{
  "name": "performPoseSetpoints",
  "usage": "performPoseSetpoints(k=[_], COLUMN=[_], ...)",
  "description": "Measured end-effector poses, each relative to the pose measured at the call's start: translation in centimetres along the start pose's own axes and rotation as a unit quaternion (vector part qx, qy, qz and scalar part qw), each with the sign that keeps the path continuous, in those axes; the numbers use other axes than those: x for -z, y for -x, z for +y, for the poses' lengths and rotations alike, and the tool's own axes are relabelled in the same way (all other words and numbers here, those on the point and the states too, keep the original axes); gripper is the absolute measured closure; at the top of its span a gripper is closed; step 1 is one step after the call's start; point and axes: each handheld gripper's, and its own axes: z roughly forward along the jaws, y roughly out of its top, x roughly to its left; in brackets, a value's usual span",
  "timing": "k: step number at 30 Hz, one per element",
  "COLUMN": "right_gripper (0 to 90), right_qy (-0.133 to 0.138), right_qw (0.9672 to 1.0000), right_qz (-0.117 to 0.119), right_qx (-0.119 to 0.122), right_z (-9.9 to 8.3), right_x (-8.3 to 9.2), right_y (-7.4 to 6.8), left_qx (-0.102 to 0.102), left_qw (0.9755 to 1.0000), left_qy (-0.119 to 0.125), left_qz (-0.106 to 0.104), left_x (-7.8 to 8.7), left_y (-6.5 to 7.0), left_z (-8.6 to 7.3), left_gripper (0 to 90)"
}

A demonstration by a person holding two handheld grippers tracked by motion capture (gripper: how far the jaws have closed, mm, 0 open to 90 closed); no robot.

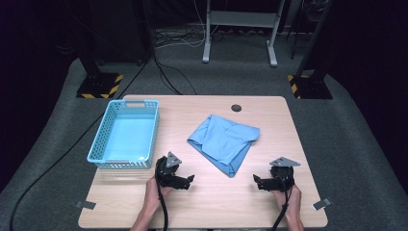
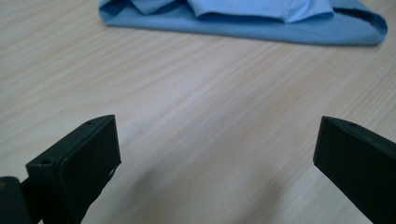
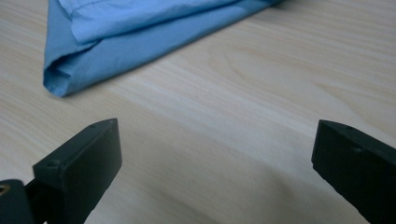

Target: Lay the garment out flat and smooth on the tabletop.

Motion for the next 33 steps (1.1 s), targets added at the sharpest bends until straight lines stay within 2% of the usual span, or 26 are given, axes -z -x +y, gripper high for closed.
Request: performPoseSetpoints(k=[1, 5, 8, 12, 13, 15, 20, 26, 29, 33], right_gripper=[1.4, 1.2, 1.5, 2.4, 1.9, 1.9, 1.9, 1.8, 1.9, 2.1], right_qy=[0.002, -0.002, -0.001, 0.001, 0.000, -0.001, -0.006, -0.014, -0.021, -0.045], right_qw=[1.0000, 0.9999, 0.9998, 0.9998, 0.9998, 0.9998, 0.9997, 0.9998, 0.9997, 0.9989], right_qz=[0.006, 0.013, 0.013, 0.012, 0.010, 0.014, 0.006, 0.006, 0.004, -0.002], right_qx=[0.002, 0.006, 0.013, 0.015, 0.017, 0.015, 0.022, 0.012, 0.009, 0.015], right_z=[0.8, 2.2, 3.1, 4.3, 4.6, 5.2, 6.7, 8.1, 8.3, 8.2], right_x=[-0.5, -1.5, -2.2, -3.3, -3.6, -4.1, -5.3, -7.3, -8.3, -9.5], right_y=[-0.3, -1.0, -1.6, -2.1, -2.2, -2.4, -2.9, -3.2, -3.4, -3.7], left_qx=[0.006, 0.009, 0.005, 0.009, 0.011, 0.017, 0.012, 0.015, 0.001, -0.011], left_qw=[0.9999, 0.9998, 0.9998, 0.9995, 0.9995, 0.9993, 0.9996, 0.9996, 0.9999, 0.9996], left_qy=[0.009, 0.009, 0.010, 0.021, 0.025, 0.030, 0.024, 0.022, 0.004, -0.015], left_qz=[-0.009, -0.018, -0.015, -0.020, -0.014, -0.015, -0.011, 0.001, 0.016, 0.021], left_x=[-0.5, -1.8, -2.4, -3.5, -4.0, -4.6, -6.3, -7.8, -8.9, -9.5], left_y=[0.0, 0.1, 0.4, 0.7, 0.8, 0.9, 1.3, 1.5, 1.9, 2.3], left_z=[0.7, 1.8, 2.2, 3.1, 3.6, 4.1, 5.4, 6.1, 6.3, 6.3], left_gripper=[0.4, 0.4, 0.4, 0.3, 0.3, 0.3, 0.2, 0.2, 0.2, 0.2])
